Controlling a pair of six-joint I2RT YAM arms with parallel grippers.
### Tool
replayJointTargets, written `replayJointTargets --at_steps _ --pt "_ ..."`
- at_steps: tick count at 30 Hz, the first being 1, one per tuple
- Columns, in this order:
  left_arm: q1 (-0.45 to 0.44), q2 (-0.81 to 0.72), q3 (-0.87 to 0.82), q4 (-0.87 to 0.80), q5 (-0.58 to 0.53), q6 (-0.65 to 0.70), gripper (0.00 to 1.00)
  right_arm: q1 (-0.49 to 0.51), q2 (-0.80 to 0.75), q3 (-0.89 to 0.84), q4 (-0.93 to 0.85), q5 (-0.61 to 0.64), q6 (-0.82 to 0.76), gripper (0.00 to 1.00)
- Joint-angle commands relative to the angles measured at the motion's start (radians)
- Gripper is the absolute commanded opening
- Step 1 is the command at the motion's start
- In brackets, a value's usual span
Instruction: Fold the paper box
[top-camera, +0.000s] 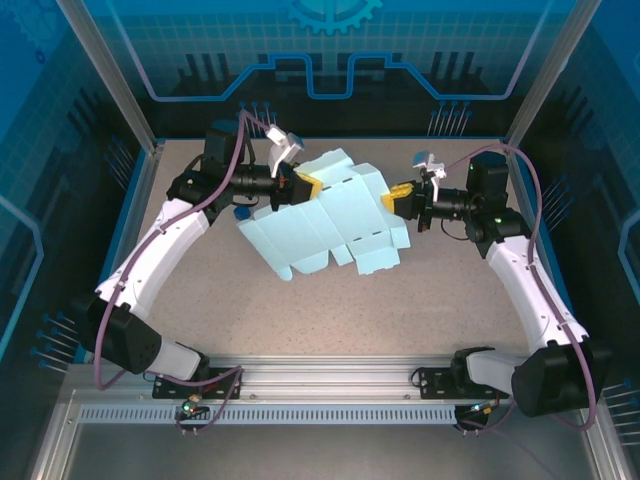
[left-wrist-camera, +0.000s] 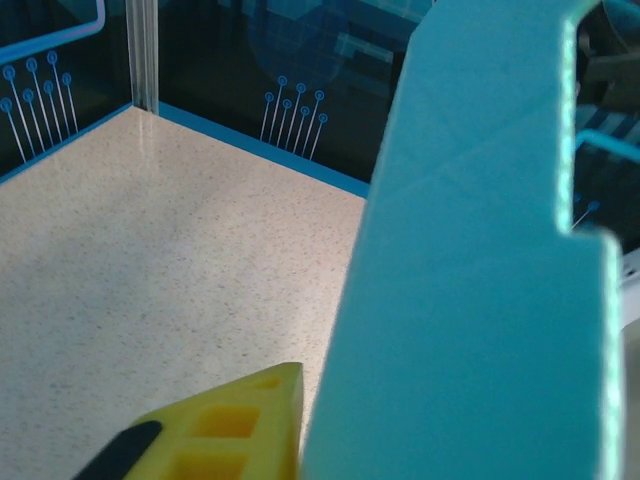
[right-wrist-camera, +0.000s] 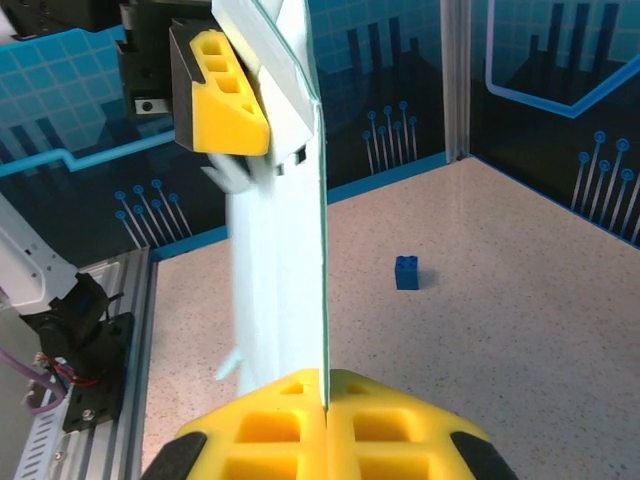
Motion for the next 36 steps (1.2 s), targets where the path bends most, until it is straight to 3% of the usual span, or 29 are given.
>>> replayJointTargets --at_steps 1,7,14,17,30,34,36 --pt "0.003 -0.006 -0.015 0.053 0.039 -0.099 0.11 0.015 -0.008 0.034 -0.01 0.088 0.007 0.0" --pt "0.0 -0.02 -0.045 0.127 -0.049 -0.351 0.0 0.137 -0.053 0.018 -0.028 0.417 -0.081 0.0" --pt "-0.002 -0.019 -0.148 0.236 -0.135 -0.621 0.0 0.317 -0.057 -0.029 0.006 0.817 -0.182 0.0" --pt "-0.01 -0.012 -0.181 0.277 -0.126 -0.662 0.0 0.381 -0.041 -0.045 0.019 0.948 -0.215 0.0" --pt "-0.021 0.022 -0.268 0.327 -0.204 -0.74 0.0 0.481 0.003 -0.091 0.052 1.143 -0.282 0.0" --pt "-0.021 0.022 -0.288 0.33 -0.223 -0.734 0.0 0.476 0.001 -0.086 0.024 1.138 -0.287 0.0" --pt "-0.021 0.023 -0.3 0.333 -0.23 -0.726 0.0 0.449 0.001 -0.061 -0.031 1.063 -0.266 0.0"
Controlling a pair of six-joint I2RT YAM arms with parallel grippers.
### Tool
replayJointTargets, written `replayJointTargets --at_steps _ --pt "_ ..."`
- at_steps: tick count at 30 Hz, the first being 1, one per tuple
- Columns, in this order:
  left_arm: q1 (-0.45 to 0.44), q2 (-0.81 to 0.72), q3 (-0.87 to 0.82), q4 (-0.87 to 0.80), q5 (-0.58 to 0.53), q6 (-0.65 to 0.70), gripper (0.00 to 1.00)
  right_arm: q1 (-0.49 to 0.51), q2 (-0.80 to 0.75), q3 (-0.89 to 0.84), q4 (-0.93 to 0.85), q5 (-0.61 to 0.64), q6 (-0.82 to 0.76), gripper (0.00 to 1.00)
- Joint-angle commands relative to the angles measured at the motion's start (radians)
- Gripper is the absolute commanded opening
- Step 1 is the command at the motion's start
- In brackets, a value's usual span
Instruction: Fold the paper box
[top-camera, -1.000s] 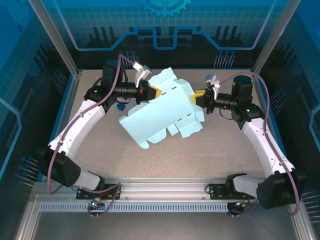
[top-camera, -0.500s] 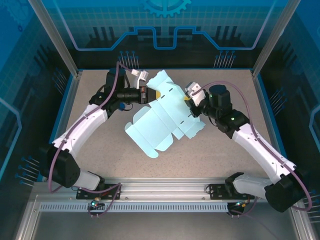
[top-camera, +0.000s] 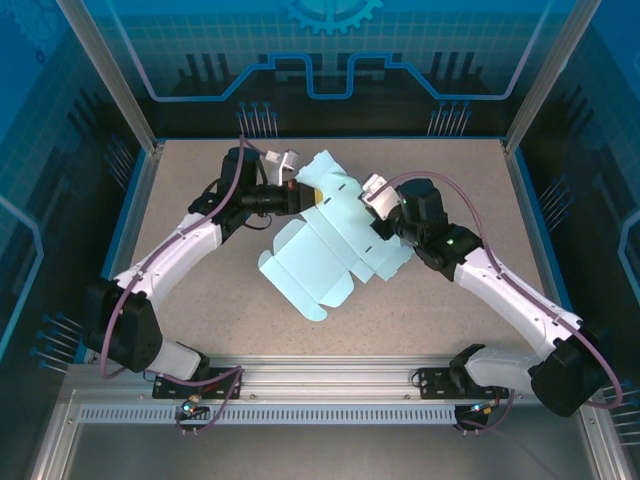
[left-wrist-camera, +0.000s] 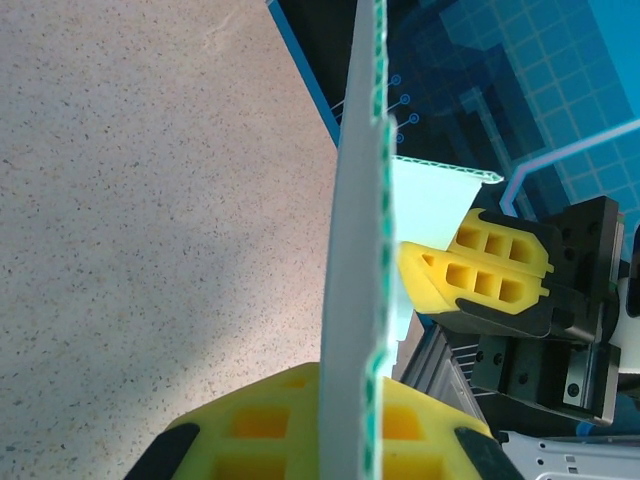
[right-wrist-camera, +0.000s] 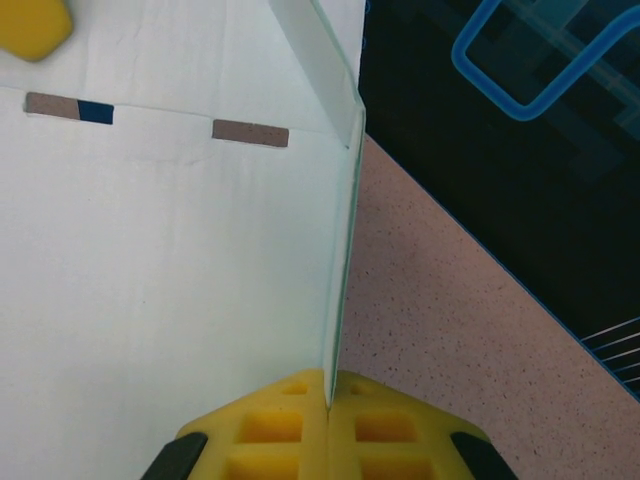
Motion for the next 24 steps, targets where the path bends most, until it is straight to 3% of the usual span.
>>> replayJointTargets --at_steps 1,7,11,16,24 --pt "-0.003 0.012 -0.025 0.047 -0.056 -0.016 0.0 -0.015 0.001 0.042 -0.077 -0.135 -0.012 0.0" --pt "-0.004 0.033 -0.117 0.114 -0.095 -0.024 0.07 -0.135 0.063 0.134 -0.321 -0.398 0.069 0.0" --pt "-0.004 0.084 -0.173 0.19 -0.114 -0.044 0.08 -0.2 0.113 0.122 -0.348 -0.488 0.139 0.0" --pt "-0.005 0.167 -0.194 0.236 -0.161 -0.043 0.19 -0.244 0.187 0.128 -0.374 -0.54 0.173 0.0" --pt "0.0 0.27 -0.195 0.249 -0.243 -0.026 0.37 -0.251 0.281 0.138 -0.366 -0.507 0.167 0.0"
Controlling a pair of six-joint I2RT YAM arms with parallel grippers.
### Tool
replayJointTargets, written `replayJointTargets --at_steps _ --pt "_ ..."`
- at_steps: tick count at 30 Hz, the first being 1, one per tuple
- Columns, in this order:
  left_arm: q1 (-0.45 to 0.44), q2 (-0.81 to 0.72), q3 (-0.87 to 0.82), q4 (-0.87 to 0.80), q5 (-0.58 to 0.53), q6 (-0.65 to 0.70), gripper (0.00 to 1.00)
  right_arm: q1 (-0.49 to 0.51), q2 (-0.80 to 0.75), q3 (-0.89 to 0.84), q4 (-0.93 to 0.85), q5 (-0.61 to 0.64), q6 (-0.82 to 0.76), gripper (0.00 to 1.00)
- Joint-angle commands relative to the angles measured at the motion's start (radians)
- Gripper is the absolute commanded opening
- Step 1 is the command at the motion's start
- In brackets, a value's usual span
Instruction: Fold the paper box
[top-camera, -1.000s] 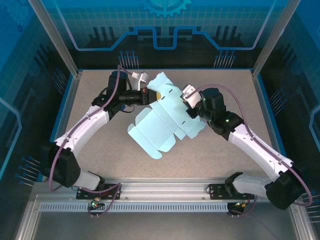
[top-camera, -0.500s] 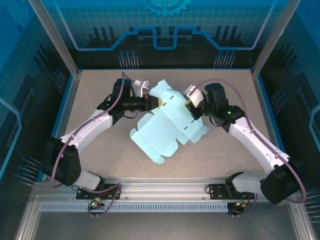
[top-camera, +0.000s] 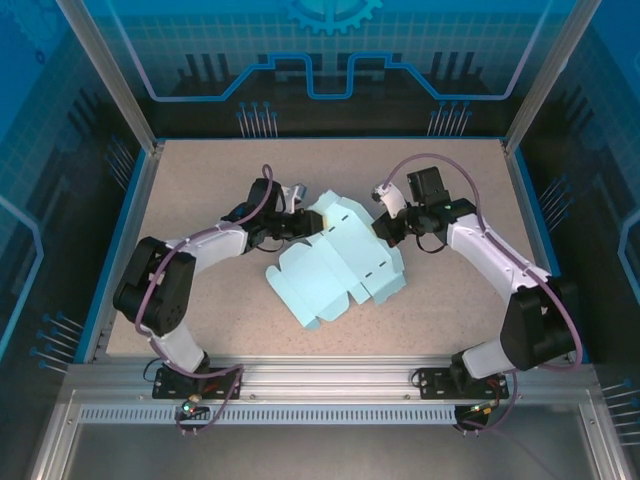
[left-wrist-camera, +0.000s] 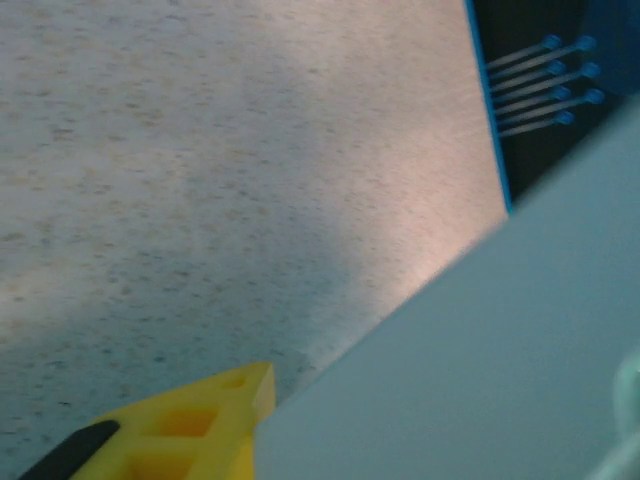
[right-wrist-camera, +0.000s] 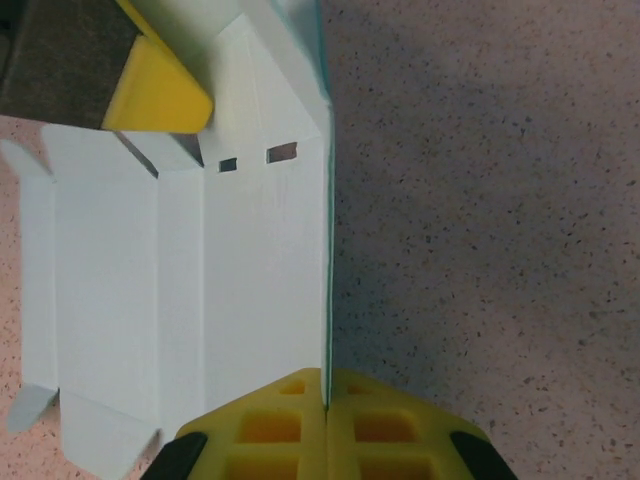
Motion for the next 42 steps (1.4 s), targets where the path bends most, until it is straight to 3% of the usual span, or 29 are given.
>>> replayJointTargets --at_steps 1,7,11,18,22,30,42 --pt "0.02 0.018 -0.005 0.006 -0.119 0.013 0.4 -0.013 0.024 0.033 -0.049 -0.012 0.005 0.0" --pt "0.026 -0.08 -0.039 -0.11 -0.372 0.063 0.51 -0.025 0.061 0.062 -0.068 0.032 0.033 0.0" --pt "-0.045 -0.237 -0.127 -0.124 -0.493 0.104 0.53 -0.03 0.095 0.083 -0.091 0.074 0.063 0.0" --pt "-0.271 -0.286 -0.179 -0.135 -0.505 0.067 0.52 -0.03 0.128 0.096 -0.101 0.106 0.083 0.0" --pt "-0.341 -0.221 -0.176 -0.061 -0.489 0.07 0.47 -0.03 0.14 0.105 -0.104 0.106 0.084 0.0" --pt "-0.37 0.001 -0.11 0.046 -0.438 0.071 0.29 -0.028 0.14 0.11 -0.105 0.108 0.09 0.0" --pt "-0.372 0.087 -0.106 0.158 -0.377 0.072 0.23 -0.014 0.151 0.1 -0.1 0.109 0.099 0.0"
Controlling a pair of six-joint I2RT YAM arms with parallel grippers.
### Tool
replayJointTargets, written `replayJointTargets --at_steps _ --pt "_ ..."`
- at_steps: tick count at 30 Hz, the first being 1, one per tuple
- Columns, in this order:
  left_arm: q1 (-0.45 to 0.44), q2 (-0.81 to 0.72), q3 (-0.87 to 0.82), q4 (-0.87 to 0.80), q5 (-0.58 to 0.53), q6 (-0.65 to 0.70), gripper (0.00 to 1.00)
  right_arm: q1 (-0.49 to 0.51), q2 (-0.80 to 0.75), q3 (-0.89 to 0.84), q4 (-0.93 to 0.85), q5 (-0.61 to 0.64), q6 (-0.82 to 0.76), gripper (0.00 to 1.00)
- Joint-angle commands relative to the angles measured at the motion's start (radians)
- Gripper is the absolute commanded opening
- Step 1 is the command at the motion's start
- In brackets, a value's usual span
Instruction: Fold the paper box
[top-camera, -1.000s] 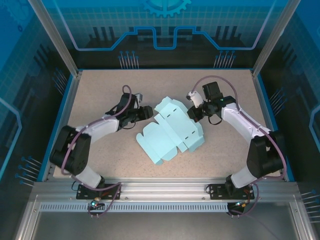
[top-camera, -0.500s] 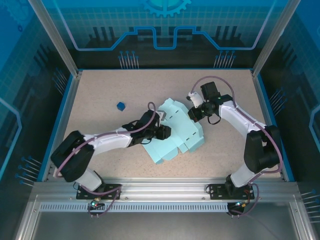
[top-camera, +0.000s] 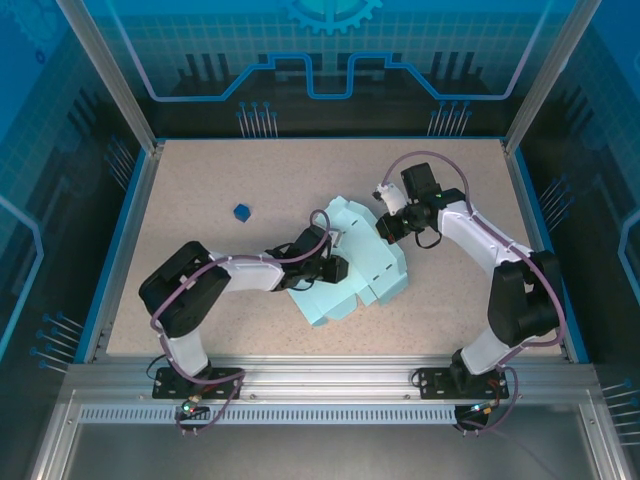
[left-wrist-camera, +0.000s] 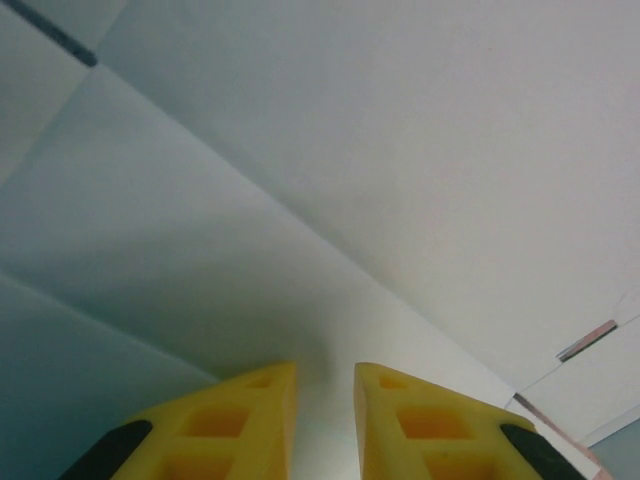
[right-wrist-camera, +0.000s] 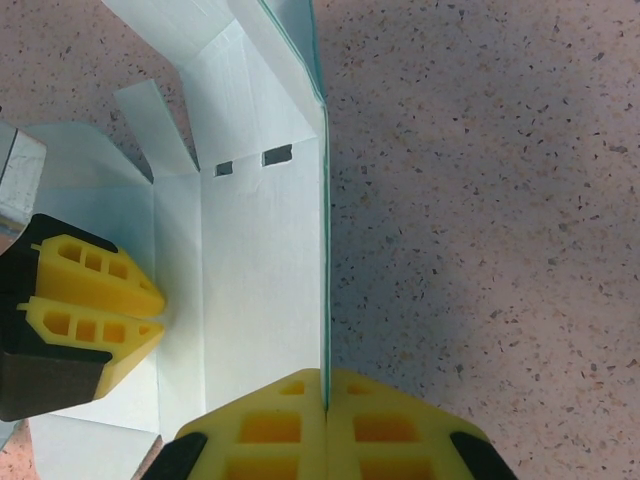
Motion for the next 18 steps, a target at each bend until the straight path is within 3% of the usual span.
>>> replayJointTargets --at_steps 1,8,18 --pt "-0.007 0.022 0.021 0.071 0.042 0.013 0.23 0.006 0.016 0.022 -0.013 0.002 0.016 0.0" --pt "-0.007 0.097 0.035 0.057 -0.007 0.007 0.18 0.029 0.018 0.039 -0.02 0.008 0.033 0.0" --pt "-0.008 0.149 -0.044 0.262 -0.009 -0.061 0.11 0.152 -0.052 0.005 0.003 0.13 0.204 0.0"
